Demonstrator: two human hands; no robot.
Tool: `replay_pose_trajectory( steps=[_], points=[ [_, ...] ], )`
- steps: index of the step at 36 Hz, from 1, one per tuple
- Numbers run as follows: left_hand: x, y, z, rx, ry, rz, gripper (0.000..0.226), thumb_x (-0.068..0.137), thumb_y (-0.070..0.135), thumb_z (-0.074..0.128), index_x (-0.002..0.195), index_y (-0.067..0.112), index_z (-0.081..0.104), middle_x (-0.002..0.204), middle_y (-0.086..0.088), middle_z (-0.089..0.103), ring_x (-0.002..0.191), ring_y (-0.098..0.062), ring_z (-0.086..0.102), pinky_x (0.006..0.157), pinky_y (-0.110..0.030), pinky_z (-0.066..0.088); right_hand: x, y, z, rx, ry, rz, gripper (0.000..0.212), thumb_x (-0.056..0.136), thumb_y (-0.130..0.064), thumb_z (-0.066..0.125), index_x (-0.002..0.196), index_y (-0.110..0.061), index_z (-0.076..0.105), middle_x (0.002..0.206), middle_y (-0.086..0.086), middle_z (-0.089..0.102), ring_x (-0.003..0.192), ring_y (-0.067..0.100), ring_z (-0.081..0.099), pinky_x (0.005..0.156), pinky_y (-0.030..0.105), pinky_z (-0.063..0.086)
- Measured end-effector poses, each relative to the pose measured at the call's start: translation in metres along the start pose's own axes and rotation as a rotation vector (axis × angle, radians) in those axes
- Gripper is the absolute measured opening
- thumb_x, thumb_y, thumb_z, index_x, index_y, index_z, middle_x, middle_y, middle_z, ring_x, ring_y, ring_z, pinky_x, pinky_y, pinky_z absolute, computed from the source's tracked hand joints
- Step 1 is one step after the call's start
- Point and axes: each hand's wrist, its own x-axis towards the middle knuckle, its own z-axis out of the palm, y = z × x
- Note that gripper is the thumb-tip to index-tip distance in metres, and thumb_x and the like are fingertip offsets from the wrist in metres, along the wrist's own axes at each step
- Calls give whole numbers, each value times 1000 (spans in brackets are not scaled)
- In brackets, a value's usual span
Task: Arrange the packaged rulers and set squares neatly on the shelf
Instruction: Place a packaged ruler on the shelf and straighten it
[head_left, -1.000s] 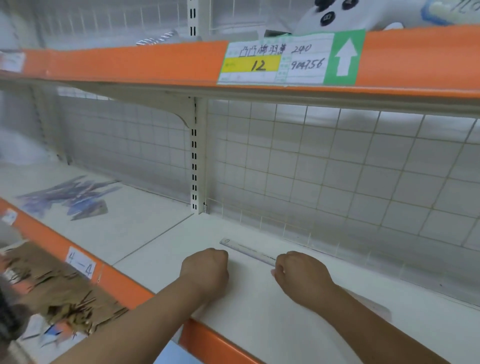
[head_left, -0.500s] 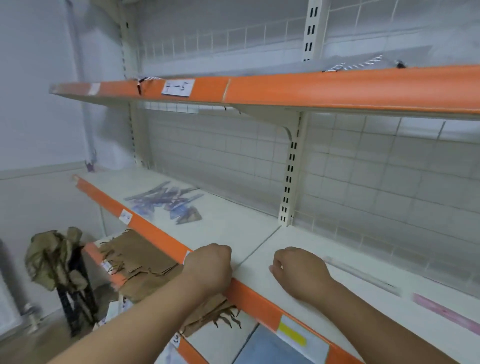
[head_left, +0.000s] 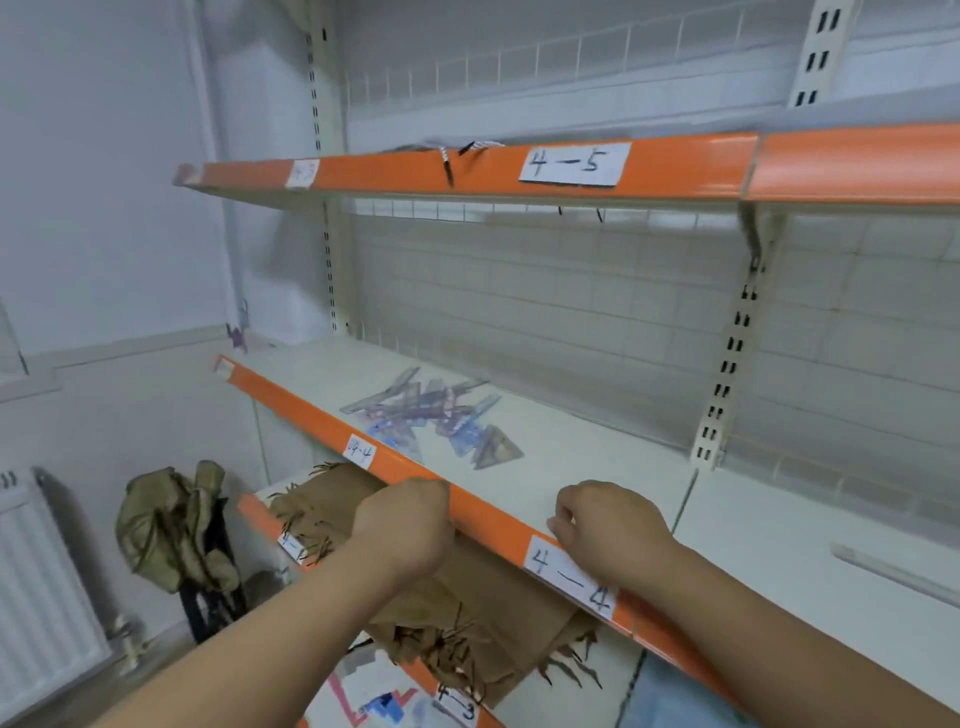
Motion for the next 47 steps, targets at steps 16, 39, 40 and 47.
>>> replay_pose_trajectory(
  steps=[16,39,40,47],
  points=[
    [114,-99,4,76,-5,-90,18,94,15,39,76,17,39,86,-1,52,86,-23,55,62,-29,34,160,-46,21,30,13,-47,29,97,-27,40,68,-25,45,90,-1,52,86,18,53,66,26,32],
    [240,-162,19,64,-74,95,20,94,20,45,108,12,56,114,-6,59,105,-24,58,76,-29,42,270,-64,57,-35,-22,161,22,93,-24,43,97,-13,61,104,9,66,92,28,61,68,27,37],
    [245,-166,19,62,-77,116,20,95,21,44,108,12,56,114,-6,59,105,-23,58,76,-29,42,273,-67,57,-35,-27,180,22,93,-24,43,97,-12,61,104,9,65,86,27,59,68,27,37],
    [278,-195,22,53,-69,227,23,96,26,42,109,13,55,112,-5,59,103,-22,59,74,-27,41,291,-87,63,-28,-52,270,33,92,-41,46,107,-16,61,112,6,63,103,24,60,76,27,43]
  ],
)
